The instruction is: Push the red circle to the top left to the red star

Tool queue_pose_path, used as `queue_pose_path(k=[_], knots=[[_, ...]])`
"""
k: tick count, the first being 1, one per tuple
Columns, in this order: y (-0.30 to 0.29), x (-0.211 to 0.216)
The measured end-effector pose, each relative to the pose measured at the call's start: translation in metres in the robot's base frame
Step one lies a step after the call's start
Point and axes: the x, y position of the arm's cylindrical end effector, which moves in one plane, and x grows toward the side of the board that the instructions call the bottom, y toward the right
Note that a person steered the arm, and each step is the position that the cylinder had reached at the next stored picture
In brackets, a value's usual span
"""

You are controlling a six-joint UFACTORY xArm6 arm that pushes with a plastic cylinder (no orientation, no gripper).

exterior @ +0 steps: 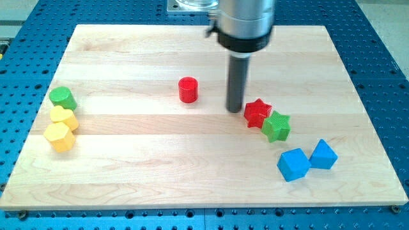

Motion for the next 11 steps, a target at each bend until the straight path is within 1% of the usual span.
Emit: queue_pose_path(k=[1,2,3,4,6,7,8,9,10,11], knots=[[0.036,0.06],[0.032,0.069],[-0.055,0.067],[-0.159,0.067],[-0.202,-0.078],[-0.166,-0.086],[-0.03,-0.021],[0.029,0.004],[-0.069,-0.018],[-0.12,0.02]])
